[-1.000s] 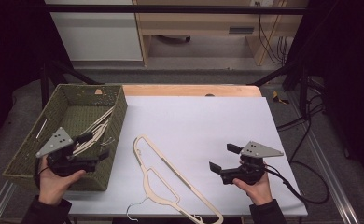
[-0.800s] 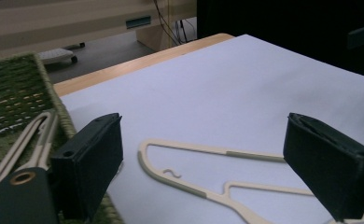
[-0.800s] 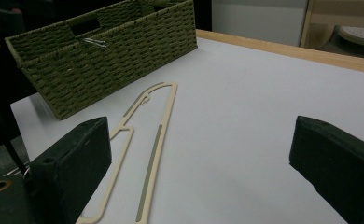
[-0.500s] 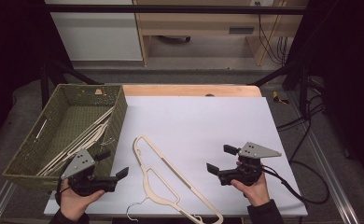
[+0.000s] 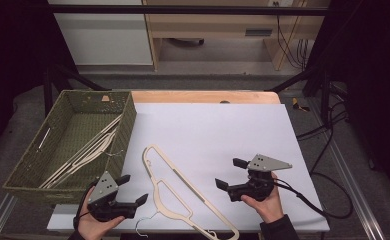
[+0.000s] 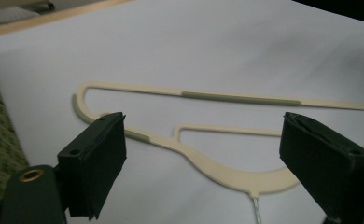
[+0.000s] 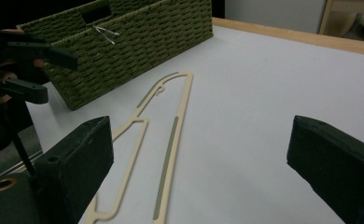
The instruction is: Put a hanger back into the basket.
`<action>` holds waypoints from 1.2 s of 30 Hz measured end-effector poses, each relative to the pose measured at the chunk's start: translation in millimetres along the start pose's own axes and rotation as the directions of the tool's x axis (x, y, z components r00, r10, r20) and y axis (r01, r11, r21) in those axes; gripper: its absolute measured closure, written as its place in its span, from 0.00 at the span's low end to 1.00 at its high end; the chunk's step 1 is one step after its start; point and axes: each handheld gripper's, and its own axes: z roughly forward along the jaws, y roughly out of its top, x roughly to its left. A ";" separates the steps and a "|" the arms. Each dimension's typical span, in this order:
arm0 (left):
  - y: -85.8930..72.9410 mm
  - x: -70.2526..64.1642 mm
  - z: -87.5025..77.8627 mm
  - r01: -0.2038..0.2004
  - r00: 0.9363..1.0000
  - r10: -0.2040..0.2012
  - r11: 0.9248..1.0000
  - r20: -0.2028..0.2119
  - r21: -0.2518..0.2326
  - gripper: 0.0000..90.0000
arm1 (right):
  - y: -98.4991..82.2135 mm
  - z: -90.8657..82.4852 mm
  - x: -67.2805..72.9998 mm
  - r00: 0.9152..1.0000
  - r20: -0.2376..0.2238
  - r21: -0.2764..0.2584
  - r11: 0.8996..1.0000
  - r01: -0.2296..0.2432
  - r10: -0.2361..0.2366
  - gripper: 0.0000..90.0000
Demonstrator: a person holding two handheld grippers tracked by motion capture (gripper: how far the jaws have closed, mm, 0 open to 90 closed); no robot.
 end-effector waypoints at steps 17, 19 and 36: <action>-25.9 -21.3 22.8 -0.082 0.996 0.077 0.984 0.040 0.160 0.34 | -2.7 12.7 13.4 0.999 -0.040 0.055 0.998 0.028 -0.026 0.10; -28.3 -23.9 25.7 -0.097 0.995 0.089 0.979 0.052 0.181 0.42 | -2.9 13.8 14.6 0.999 -0.041 0.057 0.998 0.033 -0.031 0.10; -40.0 -36.1 38.8 -0.076 0.996 0.059 0.948 0.064 0.309 0.78 | -6.8 21.1 18.9 0.998 -0.052 0.083 0.996 0.039 -0.035 0.10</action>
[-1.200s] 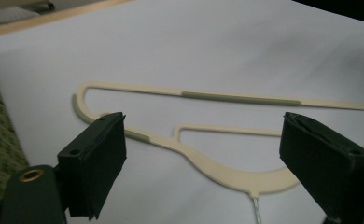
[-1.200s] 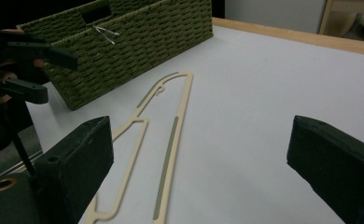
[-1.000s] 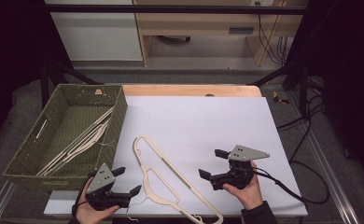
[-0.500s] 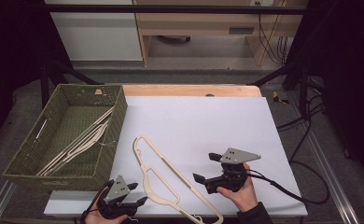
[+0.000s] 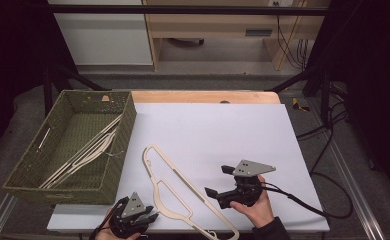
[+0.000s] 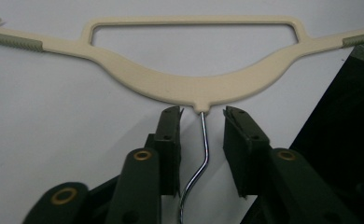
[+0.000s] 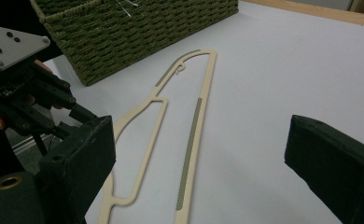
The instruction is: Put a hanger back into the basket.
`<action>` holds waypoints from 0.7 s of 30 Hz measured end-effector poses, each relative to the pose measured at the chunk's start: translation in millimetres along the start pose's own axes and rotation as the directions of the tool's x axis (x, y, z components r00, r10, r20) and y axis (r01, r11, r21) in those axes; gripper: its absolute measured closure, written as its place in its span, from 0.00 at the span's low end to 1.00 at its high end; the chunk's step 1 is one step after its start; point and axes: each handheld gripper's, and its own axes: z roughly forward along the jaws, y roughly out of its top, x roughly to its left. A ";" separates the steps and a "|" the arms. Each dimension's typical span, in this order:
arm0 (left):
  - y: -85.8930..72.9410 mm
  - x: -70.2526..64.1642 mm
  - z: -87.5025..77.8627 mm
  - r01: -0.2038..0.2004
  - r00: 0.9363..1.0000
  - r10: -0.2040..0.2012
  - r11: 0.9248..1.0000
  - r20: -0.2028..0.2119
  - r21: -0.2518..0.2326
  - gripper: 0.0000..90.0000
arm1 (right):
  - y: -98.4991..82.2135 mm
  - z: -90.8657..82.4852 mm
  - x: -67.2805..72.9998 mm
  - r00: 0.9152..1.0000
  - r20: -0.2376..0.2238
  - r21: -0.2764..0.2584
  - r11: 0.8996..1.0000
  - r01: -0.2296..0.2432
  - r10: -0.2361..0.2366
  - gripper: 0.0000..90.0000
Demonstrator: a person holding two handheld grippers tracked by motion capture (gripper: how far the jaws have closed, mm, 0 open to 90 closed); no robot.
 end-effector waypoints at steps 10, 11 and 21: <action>2.2 -4.0 0.9 0.007 1.000 -0.006 1.000 -0.030 0.028 0.85 | 0.0 4.9 3.8 1.000 -0.006 0.015 1.000 0.008 -0.008 0.10; 3.0 -5.1 1.0 0.003 0.999 -0.002 0.999 -0.036 0.035 0.85 | -0.1 5.4 3.9 1.000 -0.005 0.016 1.000 0.007 -0.007 0.10; 6.4 -10.9 2.7 -0.019 0.998 0.023 0.998 -0.059 0.062 0.93 | 1.3 15.6 12.2 0.999 -0.026 0.030 0.999 0.022 -0.021 0.10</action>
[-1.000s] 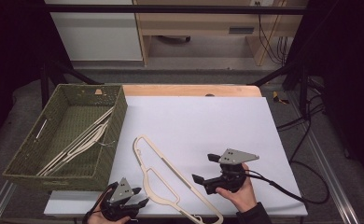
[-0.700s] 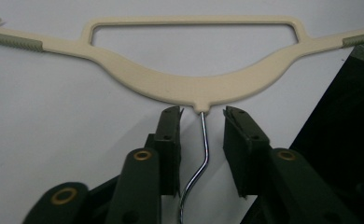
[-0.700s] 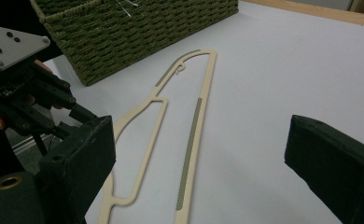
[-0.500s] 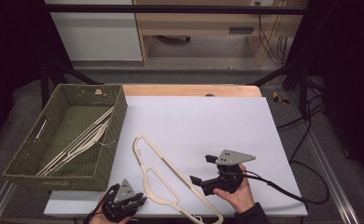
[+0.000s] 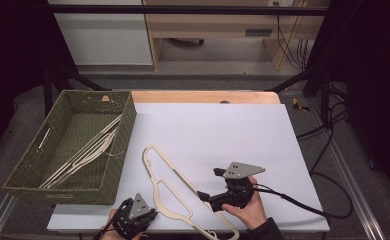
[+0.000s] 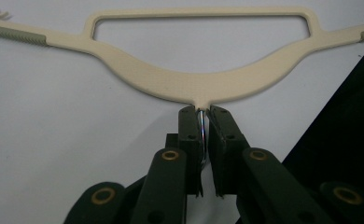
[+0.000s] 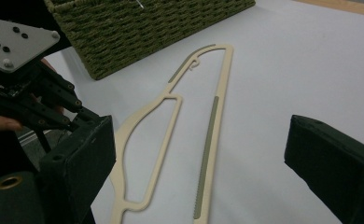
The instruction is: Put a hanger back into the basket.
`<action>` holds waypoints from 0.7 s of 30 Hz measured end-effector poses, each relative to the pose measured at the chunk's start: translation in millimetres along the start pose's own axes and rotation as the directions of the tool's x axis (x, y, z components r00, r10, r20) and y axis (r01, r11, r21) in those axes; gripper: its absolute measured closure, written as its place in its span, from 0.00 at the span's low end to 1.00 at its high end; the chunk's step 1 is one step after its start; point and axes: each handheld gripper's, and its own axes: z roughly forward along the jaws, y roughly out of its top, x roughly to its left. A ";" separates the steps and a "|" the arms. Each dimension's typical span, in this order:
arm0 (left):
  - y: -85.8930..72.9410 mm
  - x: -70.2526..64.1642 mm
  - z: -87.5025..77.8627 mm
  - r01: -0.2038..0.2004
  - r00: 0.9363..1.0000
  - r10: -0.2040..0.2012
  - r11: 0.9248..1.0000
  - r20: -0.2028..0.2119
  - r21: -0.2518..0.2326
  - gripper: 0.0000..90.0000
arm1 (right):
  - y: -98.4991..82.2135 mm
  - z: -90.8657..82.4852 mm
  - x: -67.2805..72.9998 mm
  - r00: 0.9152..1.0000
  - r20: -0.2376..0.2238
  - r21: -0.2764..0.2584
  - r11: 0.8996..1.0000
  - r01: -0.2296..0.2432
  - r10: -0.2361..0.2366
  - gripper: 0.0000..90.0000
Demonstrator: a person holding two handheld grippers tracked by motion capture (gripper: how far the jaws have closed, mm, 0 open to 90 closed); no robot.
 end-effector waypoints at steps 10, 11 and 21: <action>2.3 6.8 -0.3 0.053 0.997 -0.053 0.999 0.048 0.006 0.99 | -4.4 14.4 6.4 1.000 -0.025 0.031 0.999 0.006 -0.006 0.11; 2.8 7.3 -0.6 0.060 0.997 -0.060 0.998 0.052 0.005 0.99 | -5.0 17.2 8.7 1.000 -0.029 0.037 0.999 0.010 -0.009 0.11; 14.3 9.2 -12.6 0.063 0.997 -0.062 0.998 0.050 -0.019 0.99 | -8.3 35.7 21.6 0.998 -0.063 0.070 0.997 0.018 -0.014 0.16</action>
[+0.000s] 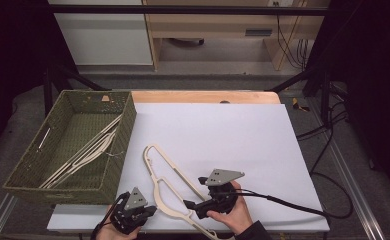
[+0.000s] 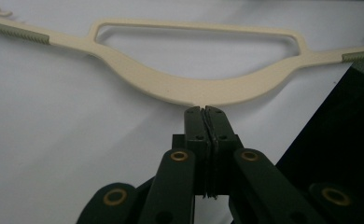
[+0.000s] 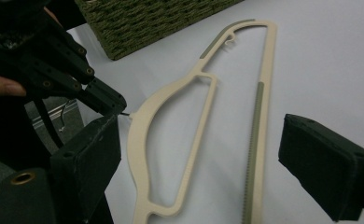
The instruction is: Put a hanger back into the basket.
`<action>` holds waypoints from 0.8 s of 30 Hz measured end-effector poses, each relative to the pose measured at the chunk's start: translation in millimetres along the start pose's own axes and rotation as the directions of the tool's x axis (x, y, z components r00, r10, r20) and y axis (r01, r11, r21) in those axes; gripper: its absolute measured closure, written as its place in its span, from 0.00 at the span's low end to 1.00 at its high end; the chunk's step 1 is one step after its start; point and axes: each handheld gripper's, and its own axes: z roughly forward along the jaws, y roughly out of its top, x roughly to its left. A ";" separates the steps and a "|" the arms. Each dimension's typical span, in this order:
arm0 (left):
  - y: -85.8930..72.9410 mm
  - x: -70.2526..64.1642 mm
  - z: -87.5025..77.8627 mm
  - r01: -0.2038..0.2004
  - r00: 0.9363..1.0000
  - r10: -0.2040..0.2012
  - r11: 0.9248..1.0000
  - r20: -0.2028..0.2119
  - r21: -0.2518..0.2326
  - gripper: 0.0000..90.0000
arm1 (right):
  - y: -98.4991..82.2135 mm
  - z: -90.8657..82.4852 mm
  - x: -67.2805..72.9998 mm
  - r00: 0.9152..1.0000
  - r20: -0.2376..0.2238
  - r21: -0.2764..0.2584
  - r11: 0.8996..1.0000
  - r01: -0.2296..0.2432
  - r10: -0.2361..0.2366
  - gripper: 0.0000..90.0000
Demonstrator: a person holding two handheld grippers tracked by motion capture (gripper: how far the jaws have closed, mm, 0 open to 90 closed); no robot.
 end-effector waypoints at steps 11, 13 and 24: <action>11.6 -2.1 -8.9 -0.014 1.000 0.014 1.000 -0.011 0.006 0.99 | 3.4 21.9 17.7 0.998 -0.031 0.055 0.997 0.058 -0.056 0.31; 12.8 -1.9 -9.7 -0.017 1.000 0.017 1.000 -0.011 0.007 0.99 | 3.5 25.7 20.5 0.997 -0.035 0.071 0.995 0.069 -0.066 0.33; 25.4 -2.1 -16.7 -0.024 1.000 0.024 1.000 -0.010 -0.004 0.99 | -0.5 49.4 34.9 0.990 -0.044 0.174 0.975 0.138 -0.132 0.46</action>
